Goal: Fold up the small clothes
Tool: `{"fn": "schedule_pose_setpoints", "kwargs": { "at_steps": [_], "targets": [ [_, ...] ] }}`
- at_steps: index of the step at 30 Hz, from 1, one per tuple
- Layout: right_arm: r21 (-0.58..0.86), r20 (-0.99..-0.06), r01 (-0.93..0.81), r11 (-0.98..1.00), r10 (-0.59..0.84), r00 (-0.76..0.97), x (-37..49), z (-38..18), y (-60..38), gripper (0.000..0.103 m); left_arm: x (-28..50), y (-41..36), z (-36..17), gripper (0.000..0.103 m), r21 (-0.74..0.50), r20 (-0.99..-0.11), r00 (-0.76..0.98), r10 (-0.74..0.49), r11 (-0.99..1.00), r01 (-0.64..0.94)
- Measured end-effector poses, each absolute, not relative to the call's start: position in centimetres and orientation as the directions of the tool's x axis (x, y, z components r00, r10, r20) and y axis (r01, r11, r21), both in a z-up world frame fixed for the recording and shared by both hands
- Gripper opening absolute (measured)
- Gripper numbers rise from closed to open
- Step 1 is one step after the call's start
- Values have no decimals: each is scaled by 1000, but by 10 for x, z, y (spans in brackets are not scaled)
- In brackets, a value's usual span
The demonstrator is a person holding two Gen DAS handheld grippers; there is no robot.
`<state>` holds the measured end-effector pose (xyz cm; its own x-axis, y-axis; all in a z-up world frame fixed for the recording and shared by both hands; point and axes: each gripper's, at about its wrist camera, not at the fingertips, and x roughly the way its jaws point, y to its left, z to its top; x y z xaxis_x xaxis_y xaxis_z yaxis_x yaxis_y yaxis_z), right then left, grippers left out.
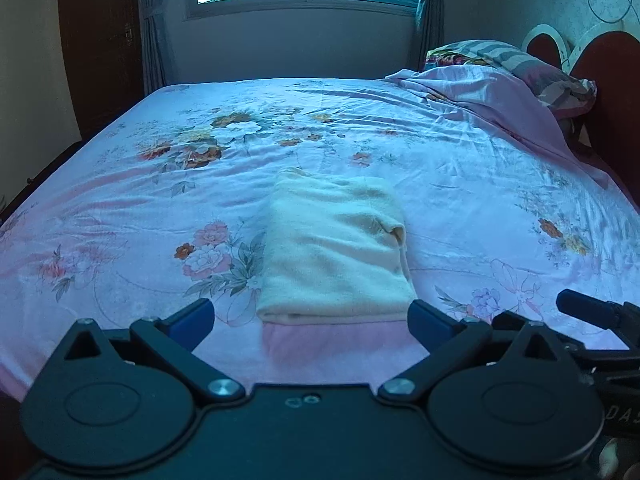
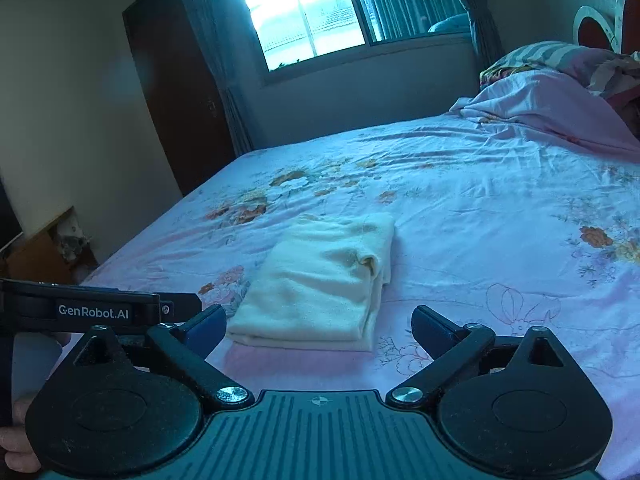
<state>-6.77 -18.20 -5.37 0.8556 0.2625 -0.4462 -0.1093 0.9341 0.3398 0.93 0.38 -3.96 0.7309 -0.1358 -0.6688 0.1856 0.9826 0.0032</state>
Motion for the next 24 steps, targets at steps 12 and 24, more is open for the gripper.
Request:
{"fn": "schedule_pose_setpoints", "kwargs": {
  "at_steps": [12, 24],
  "targets": [
    [59, -420, -142, 988, 153, 894, -102, 5, -137, 103, -25, 17, -24, 101, 9, -627, 769, -124, 986, 167],
    [83, -420, 22, 996, 15, 907, -92, -7, -170, 103, -16, 28, -18, 101, -37, -634, 766, -105, 994, 106]
  ]
}}
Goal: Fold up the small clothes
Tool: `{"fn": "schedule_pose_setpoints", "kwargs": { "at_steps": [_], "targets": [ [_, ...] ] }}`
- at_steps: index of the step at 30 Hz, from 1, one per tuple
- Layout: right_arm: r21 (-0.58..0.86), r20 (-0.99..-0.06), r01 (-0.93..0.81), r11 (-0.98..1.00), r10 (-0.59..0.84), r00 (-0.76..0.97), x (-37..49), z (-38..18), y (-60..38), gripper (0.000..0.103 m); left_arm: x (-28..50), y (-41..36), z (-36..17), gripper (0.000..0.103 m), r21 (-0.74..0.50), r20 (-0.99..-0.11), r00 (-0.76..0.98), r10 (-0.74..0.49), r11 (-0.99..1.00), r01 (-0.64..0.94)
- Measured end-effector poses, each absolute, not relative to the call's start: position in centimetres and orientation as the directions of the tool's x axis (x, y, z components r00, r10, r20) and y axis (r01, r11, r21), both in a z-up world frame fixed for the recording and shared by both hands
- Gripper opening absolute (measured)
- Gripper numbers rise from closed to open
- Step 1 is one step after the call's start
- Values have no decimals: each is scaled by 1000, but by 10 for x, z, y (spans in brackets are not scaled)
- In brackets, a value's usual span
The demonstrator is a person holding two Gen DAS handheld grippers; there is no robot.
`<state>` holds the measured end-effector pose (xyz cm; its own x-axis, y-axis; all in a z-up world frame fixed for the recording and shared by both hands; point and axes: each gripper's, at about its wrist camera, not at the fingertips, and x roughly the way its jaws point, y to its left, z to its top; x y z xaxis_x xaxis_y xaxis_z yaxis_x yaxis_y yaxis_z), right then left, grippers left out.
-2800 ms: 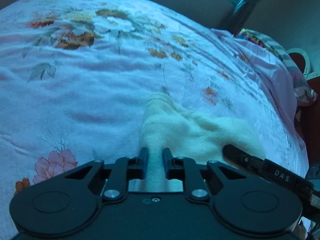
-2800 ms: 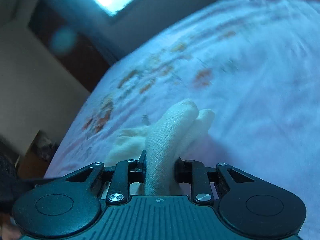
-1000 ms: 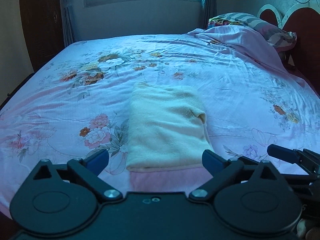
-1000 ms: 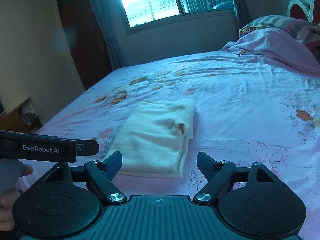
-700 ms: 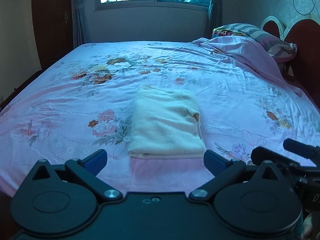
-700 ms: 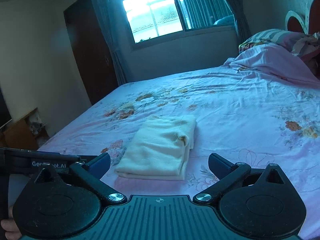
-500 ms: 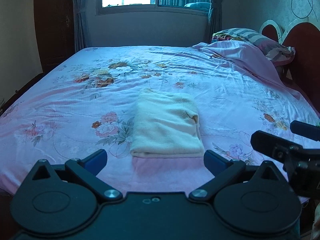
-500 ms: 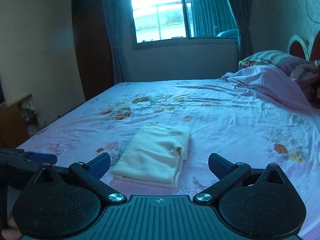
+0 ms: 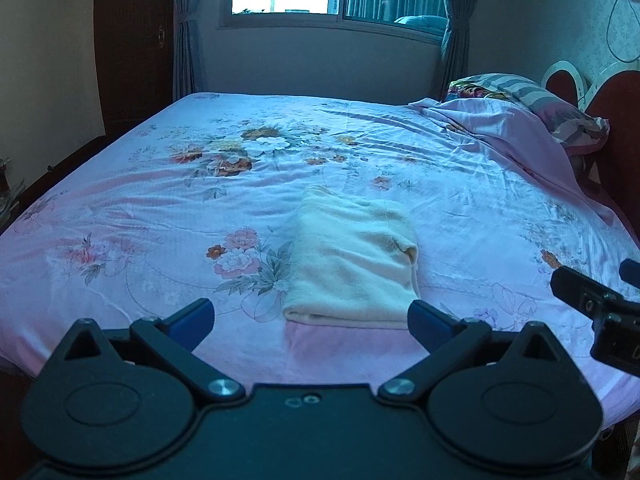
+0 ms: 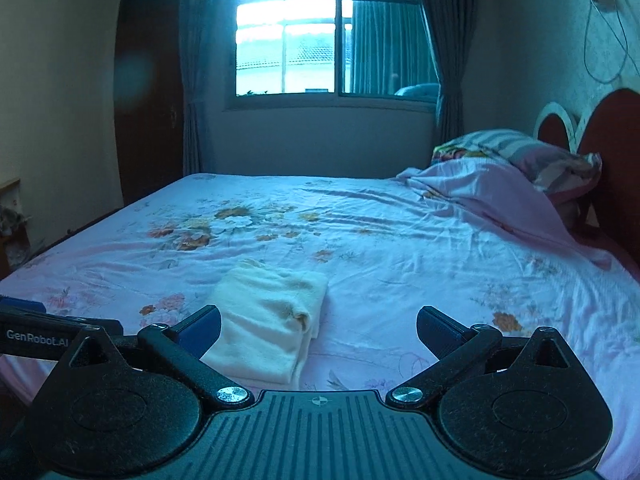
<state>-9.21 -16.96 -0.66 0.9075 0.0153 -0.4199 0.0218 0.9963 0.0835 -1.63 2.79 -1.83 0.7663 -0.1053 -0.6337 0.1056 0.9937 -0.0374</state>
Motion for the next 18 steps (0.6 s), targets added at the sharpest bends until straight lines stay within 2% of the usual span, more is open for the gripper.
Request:
{"fn": "schedule_pose_setpoints", "kwargs": {
  "at_steps": [18],
  "targets": [
    [109, -459, 18, 994, 35, 888, -84, -22, -182, 103, -8, 15, -35, 101, -5, -664, 742, -91, 993, 118]
  ]
}}
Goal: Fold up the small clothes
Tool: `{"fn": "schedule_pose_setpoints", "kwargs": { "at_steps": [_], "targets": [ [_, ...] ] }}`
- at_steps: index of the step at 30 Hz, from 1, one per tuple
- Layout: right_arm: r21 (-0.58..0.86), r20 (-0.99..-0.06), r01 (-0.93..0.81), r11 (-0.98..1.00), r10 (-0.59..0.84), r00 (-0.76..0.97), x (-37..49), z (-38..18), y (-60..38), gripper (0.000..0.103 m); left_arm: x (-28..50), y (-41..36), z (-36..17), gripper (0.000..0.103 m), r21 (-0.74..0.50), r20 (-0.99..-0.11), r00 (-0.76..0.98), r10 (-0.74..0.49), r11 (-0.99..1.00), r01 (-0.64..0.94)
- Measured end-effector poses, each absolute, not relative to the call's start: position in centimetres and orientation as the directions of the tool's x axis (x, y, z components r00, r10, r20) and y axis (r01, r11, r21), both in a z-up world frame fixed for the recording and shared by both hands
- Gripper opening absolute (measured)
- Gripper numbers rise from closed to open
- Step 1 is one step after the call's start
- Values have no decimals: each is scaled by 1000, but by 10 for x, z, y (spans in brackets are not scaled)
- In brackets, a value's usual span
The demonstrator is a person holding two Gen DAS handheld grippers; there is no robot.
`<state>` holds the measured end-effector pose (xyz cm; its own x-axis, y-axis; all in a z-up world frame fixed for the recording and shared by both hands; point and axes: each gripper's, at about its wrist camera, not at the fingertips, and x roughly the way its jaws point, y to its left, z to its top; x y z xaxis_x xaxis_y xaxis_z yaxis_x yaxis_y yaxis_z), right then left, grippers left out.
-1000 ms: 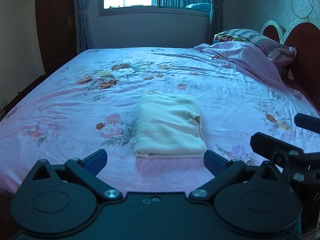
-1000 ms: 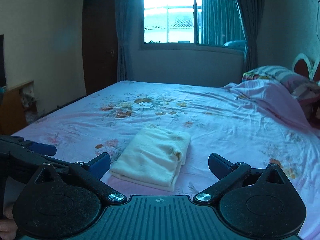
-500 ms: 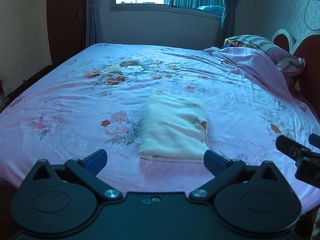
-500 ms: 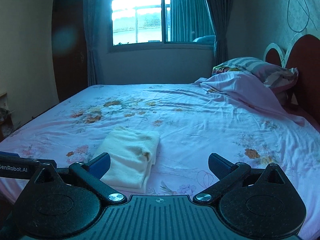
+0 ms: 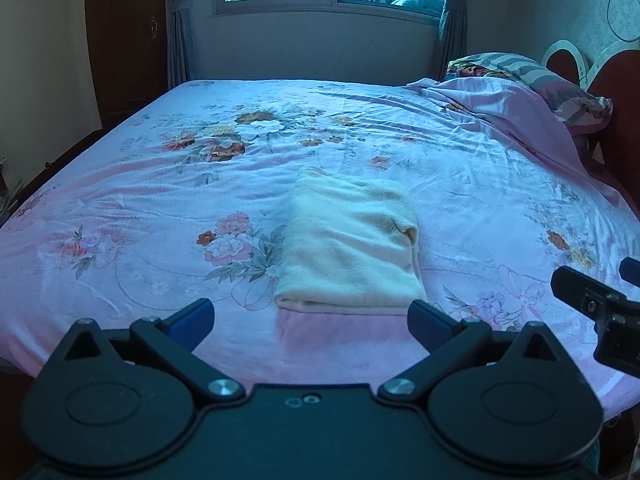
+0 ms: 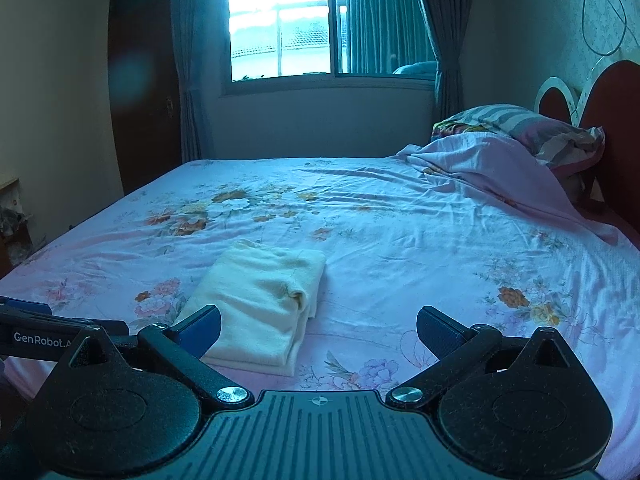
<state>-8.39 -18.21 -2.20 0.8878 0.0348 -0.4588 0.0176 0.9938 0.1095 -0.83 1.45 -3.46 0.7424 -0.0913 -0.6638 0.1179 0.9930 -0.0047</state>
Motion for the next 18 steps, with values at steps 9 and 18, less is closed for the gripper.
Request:
{"fn": "schedule_pose_setpoints", "kwargs": {
  "at_steps": [9, 18],
  "targets": [
    [115, -461, 35, 993, 22, 887, -82, -23, -187, 103, -6, 11, -35, 101, 13, -657, 748, -94, 991, 136],
    [115, -472, 38, 993, 21, 881, -81, -26, -188, 103, -8, 8, -35, 101, 16, -658, 746, -101, 989, 148]
  ]
}}
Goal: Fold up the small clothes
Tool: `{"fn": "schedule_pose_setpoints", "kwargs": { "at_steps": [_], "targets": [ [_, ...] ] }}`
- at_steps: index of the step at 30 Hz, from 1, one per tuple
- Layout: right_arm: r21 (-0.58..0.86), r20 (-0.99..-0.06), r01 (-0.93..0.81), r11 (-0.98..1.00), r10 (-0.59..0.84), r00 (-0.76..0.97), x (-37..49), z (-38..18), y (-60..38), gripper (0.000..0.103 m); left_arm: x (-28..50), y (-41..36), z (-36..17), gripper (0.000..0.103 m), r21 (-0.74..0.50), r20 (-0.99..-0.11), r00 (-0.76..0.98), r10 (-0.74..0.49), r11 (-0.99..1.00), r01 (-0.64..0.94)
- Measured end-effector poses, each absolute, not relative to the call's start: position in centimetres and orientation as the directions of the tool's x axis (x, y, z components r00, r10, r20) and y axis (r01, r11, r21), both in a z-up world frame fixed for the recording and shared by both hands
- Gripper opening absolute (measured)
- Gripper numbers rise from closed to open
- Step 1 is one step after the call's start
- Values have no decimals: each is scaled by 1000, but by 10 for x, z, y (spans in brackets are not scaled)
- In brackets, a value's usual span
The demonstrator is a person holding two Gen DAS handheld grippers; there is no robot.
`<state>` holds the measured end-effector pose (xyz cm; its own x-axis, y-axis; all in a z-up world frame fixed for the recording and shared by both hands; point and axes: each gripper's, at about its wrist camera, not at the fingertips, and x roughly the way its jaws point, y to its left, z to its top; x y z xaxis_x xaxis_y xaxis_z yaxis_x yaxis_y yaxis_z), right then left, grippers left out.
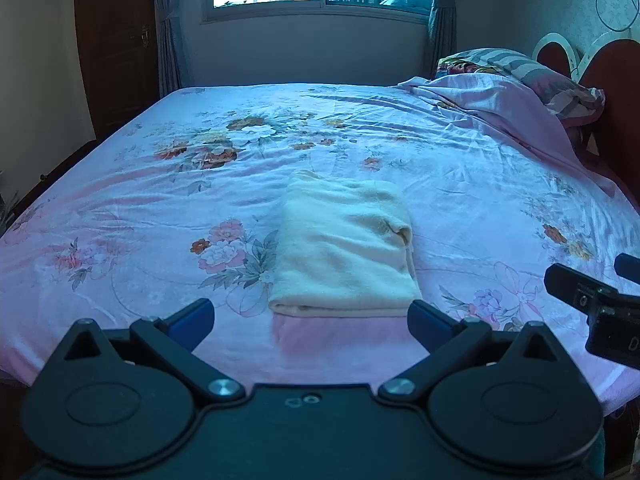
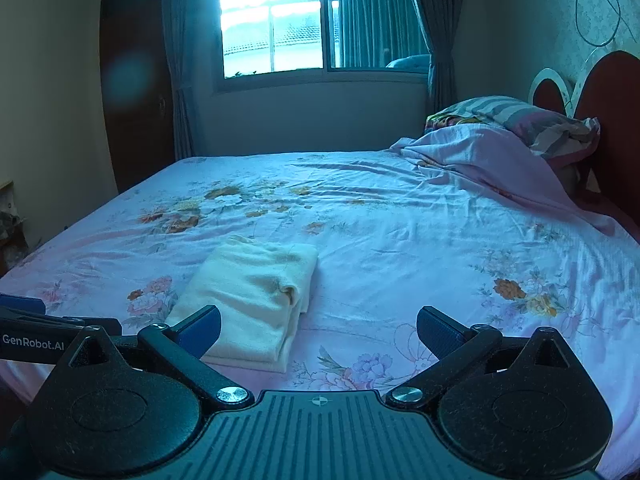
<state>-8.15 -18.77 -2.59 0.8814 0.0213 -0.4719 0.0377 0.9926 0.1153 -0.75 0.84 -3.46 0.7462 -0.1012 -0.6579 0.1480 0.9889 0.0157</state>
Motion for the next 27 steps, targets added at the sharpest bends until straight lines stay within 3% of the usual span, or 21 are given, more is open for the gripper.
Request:
{"fn": "schedule_pose_setpoints", "kwargs": {
  "at_steps": [27],
  "targets": [
    [119, -482, 33, 992, 28, 875, -78, -30, -185, 103, -5, 5, -37, 101, 27, -668, 737, -103, 986, 163]
  ]
}}
